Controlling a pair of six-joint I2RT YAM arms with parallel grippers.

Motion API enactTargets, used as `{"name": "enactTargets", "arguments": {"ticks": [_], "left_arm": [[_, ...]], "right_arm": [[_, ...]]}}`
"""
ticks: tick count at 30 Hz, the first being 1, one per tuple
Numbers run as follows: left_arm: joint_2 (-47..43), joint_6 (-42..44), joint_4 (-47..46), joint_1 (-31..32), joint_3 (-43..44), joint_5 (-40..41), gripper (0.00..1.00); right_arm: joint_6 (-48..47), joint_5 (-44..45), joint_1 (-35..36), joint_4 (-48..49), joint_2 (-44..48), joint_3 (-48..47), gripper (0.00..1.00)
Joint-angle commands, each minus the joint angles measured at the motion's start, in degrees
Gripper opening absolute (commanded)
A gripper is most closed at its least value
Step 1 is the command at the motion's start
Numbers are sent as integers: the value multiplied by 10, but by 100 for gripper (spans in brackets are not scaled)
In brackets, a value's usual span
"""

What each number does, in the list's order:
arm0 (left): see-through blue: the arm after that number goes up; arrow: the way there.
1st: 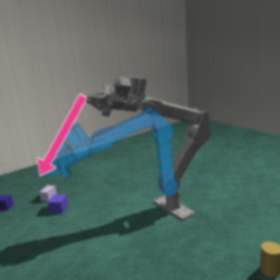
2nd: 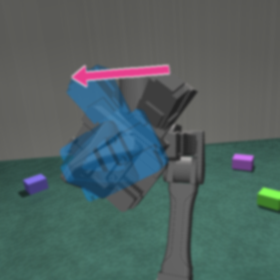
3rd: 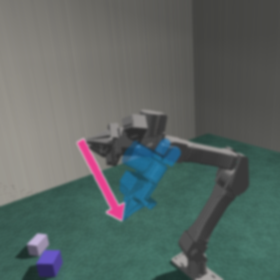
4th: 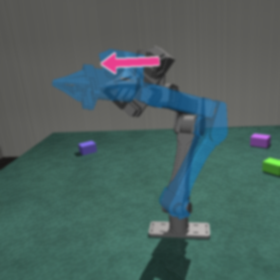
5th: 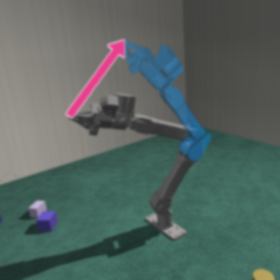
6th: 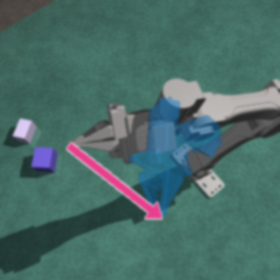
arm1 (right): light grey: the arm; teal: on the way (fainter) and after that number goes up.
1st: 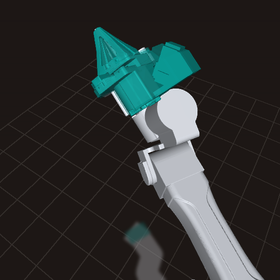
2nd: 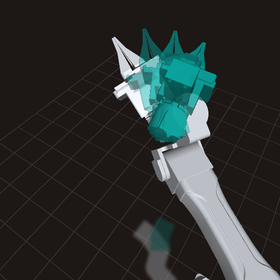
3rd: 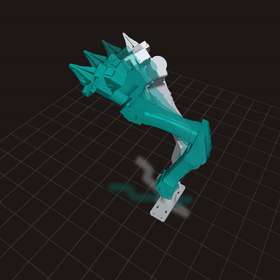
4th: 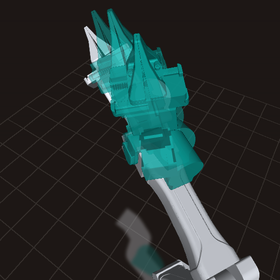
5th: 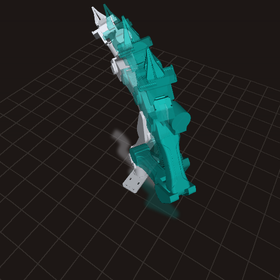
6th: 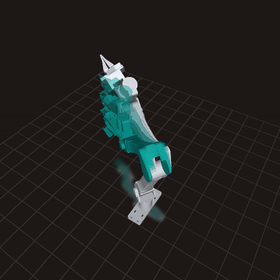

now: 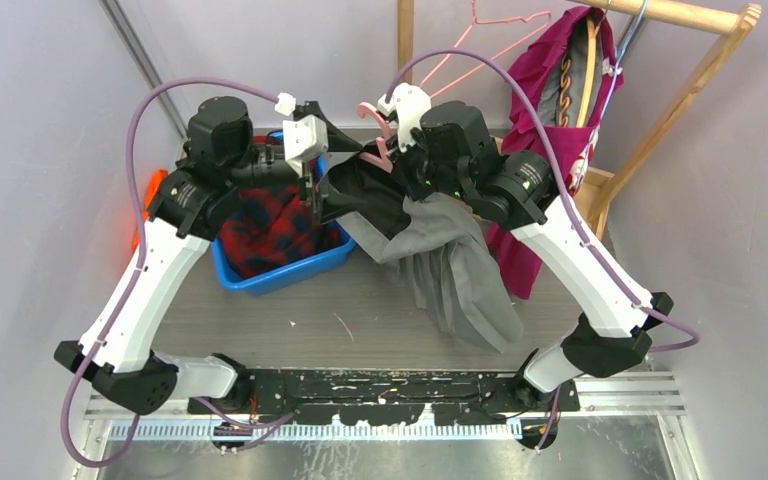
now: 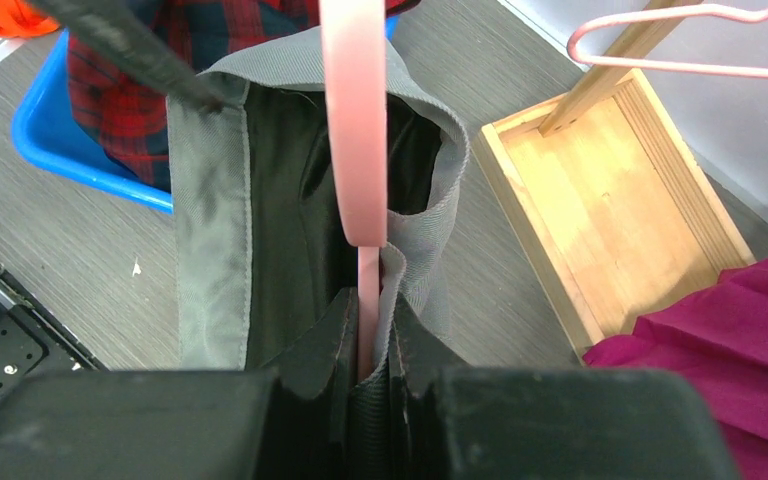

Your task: Remove the skirt from the hanger

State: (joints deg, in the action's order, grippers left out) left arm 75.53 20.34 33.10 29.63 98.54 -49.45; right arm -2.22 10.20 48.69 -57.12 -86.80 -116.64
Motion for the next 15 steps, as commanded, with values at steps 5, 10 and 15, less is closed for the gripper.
{"name": "enactTargets", "arguments": {"ticks": [5,10,15], "left_arm": [[8,-27,-58,10,-36,-38,98],[42,-33,-76,27,-25,-28,98],[61,-26,-71,29,-23,-12,98]], "right_arm": [[1,-2,2,47,28,-19,1],[2,-15,2,37,30,-22,1],[-2,-14,3,37,36,-23,1]]}}
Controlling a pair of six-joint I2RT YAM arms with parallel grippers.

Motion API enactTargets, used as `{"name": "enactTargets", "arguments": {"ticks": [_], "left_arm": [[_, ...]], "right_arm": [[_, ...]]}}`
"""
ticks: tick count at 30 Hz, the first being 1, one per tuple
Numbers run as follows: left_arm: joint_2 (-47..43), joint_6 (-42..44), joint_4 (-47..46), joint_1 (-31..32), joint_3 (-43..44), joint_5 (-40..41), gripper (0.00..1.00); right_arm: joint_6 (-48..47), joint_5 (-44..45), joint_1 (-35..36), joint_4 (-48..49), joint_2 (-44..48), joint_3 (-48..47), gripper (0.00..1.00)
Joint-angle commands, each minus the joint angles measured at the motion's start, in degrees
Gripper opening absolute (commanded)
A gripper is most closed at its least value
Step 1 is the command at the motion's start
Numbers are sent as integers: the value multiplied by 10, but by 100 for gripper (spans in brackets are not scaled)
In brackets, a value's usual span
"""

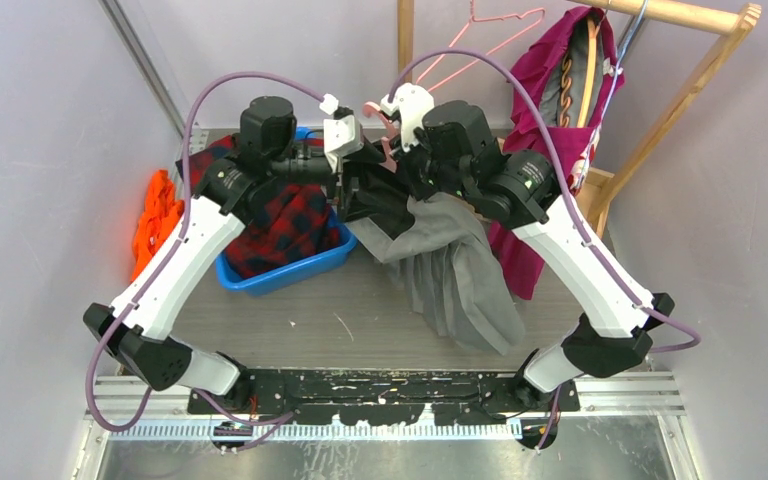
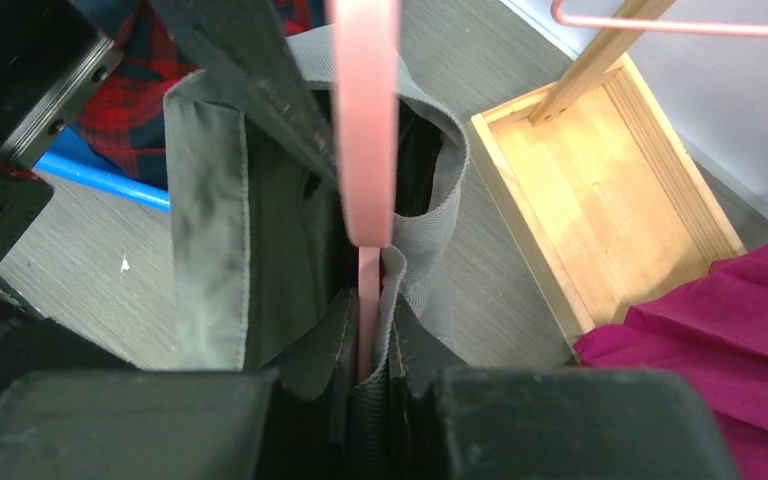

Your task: Remove the skirt from the hanger

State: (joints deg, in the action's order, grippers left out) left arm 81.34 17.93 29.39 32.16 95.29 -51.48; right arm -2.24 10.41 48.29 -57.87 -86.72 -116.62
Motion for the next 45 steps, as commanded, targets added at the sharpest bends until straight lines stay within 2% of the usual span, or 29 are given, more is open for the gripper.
{"name": "enactTargets", "arguments": {"ticks": [1,12,24,28,30,31,42,45], "left_arm": [[4,-1,-32,4,8,11,98],[39,8,-39,4,24,24,97],[88,-14,-58,7,76,32,88],[90,-10,-52,7,92,51,67],[92,-9,-53,7,98,55,45],[93,-11,-57,7,99,56,40],[102,-42,-94,19,75,45,49],[100,-44,-98,28,64,45,62]], "right_arm": [[-1,-15,7,44,36,-23,1],[-1,-15,7,44,48,-17,1],[7,-29,8,42,51,-20,1],[7,-32,10,43,50,-19,1],[8,-33,10,43,50,-19,1],[9,-33,11,44,49,-19,1],[10,-33,15,42,45,-28,1],[8,-33,16,42,42,-32,1]]}}
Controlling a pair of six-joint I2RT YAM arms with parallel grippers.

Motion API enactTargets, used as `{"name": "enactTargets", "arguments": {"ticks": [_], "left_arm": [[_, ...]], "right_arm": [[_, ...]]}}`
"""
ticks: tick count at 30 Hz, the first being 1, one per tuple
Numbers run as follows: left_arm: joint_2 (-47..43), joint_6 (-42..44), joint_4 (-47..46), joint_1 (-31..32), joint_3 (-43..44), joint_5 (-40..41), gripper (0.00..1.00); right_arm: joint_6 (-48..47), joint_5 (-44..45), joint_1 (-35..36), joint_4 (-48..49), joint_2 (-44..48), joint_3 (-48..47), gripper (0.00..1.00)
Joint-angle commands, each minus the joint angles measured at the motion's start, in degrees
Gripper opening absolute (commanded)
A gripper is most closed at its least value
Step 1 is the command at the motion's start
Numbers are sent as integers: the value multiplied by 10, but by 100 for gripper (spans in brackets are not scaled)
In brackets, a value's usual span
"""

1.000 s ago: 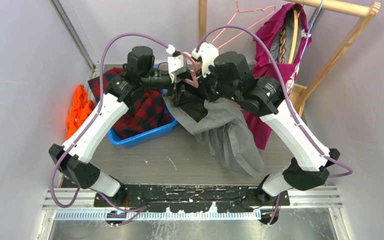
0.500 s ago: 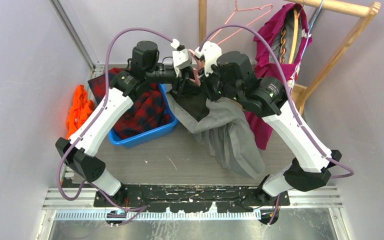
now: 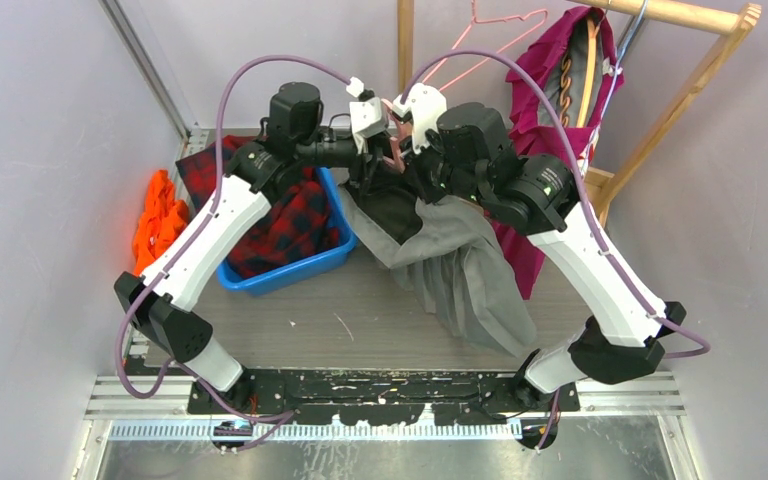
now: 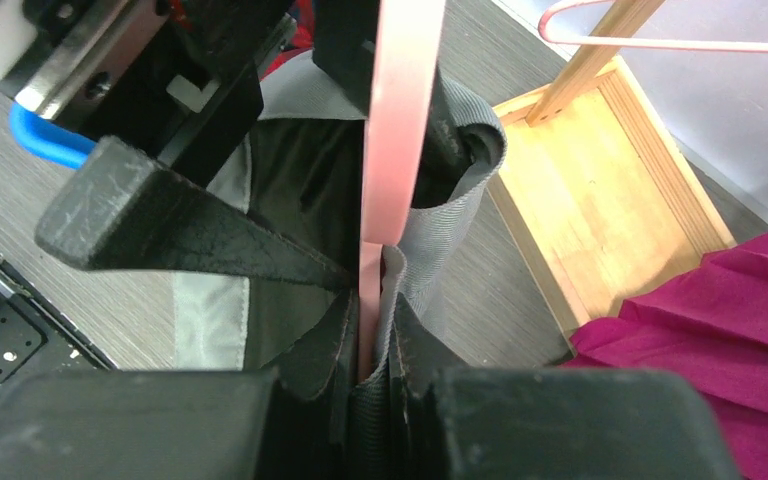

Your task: Remove the skirt from the hanger

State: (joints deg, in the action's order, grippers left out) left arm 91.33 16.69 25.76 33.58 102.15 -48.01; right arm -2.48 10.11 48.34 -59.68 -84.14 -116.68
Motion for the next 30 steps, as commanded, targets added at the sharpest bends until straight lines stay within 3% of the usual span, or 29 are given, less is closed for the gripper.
{"name": "enactTargets", "arguments": {"ticks": [1,5,10,13,16,17,18,30], "left_arm": [[-1,-31,-62,17,-9,8,65],[-3,-31,-62,25,-25,2,70],[-9,-29,-68,30,-54,5,59],[-11,-26,-70,31,-62,18,37],[-11,-22,-66,30,-56,30,28],[-12,-21,-63,30,-55,40,9],[-14,-21,-63,31,-56,53,1],[-19,-13,-11,31,-15,139,0]], "right_arm": [[10,-30,15,60,15,-33,1],[10,-32,16,61,11,-39,1],[8,-28,17,60,11,-42,1],[7,-28,17,60,10,-42,1],[7,-27,19,60,10,-43,1],[6,-26,19,60,10,-43,1],[5,-25,18,60,11,-42,1],[-8,-11,19,61,17,-29,1]]}}
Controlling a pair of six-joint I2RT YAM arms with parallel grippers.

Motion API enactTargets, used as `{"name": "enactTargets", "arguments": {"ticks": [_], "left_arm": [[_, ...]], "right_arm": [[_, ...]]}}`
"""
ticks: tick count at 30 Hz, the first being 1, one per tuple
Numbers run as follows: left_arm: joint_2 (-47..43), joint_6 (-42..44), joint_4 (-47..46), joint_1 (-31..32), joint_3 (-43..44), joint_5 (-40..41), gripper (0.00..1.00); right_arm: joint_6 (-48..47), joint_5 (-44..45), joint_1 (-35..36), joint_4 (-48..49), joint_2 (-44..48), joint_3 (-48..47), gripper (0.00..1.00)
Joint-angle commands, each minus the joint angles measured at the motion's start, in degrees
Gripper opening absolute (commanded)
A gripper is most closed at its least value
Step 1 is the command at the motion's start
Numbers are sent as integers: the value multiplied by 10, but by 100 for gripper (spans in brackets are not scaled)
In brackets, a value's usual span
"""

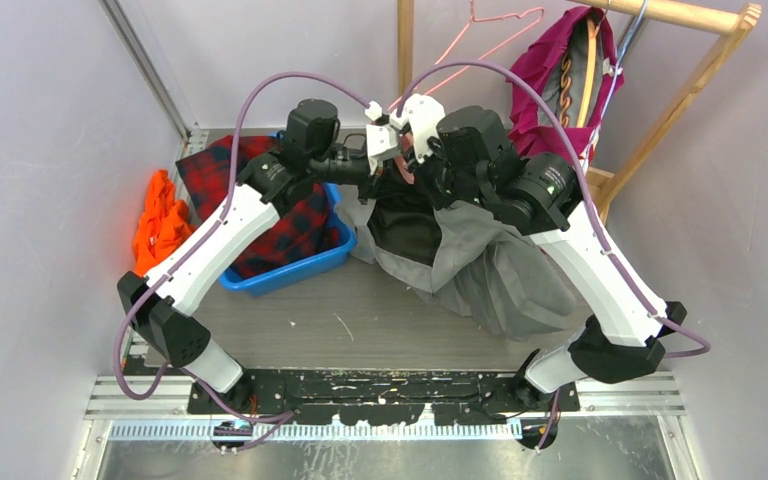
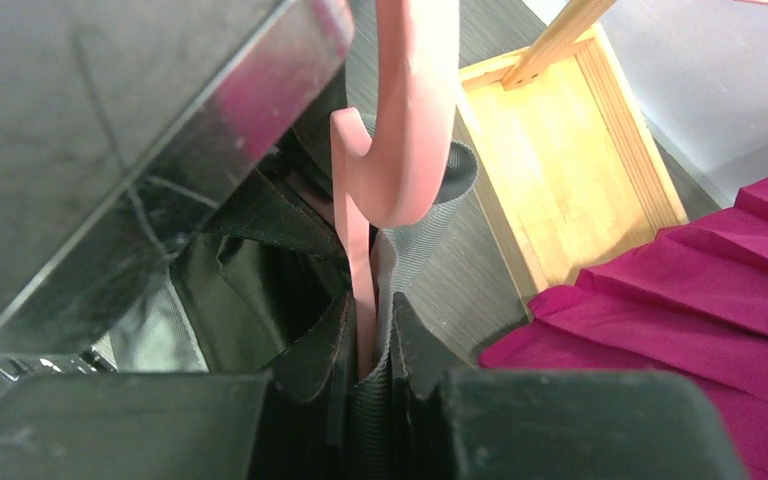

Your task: Remove the skirt from the hanger

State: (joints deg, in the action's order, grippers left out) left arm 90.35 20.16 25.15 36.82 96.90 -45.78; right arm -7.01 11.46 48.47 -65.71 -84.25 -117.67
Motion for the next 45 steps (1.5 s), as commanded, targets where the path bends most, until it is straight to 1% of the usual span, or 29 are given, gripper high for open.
{"name": "enactTargets", "arguments": {"ticks": [1,3,6,8,11,13,15,18,19,20,21,25,29,31,36,45], "left_arm": [[-12,-48,3,-2,44,131,0],[-18,-34,25,-2,56,166,0],[-27,-1,52,-2,64,229,0],[-31,11,57,-3,66,253,0],[-33,7,44,-3,63,279,0],[-32,8,44,-4,66,290,0],[-31,18,50,-4,74,299,0],[-34,27,54,-4,73,312,0],[-35,31,54,-4,71,314,0],[-37,30,49,-4,66,322,0],[-43,25,35,-4,57,328,0],[-51,31,32,-4,52,339,0],[-62,54,63,-4,64,345,0],[-72,61,81,-4,69,338,0],[-101,59,91,-4,53,321,0],[-120,66,88,-3,35,331,0]], "right_arm": [[33,-20,18,122,18,-17,1],[27,-4,18,126,19,-11,2],[20,16,18,130,19,-5,9],[19,25,18,133,19,-3,15],[17,40,18,139,20,0,25],[14,53,18,146,23,5,36],[8,62,18,154,26,13,52],[2,111,18,171,27,20,68],[0,119,18,178,29,23,80],[-2,126,17,184,29,25,90],[-2,133,18,189,30,26,93],[-8,143,18,194,29,35,92],[-13,196,18,209,22,39,93],[-31,204,18,223,18,40,93],[-26,193,18,230,-10,35,80],[30,166,18,210,-35,24,76]]}}
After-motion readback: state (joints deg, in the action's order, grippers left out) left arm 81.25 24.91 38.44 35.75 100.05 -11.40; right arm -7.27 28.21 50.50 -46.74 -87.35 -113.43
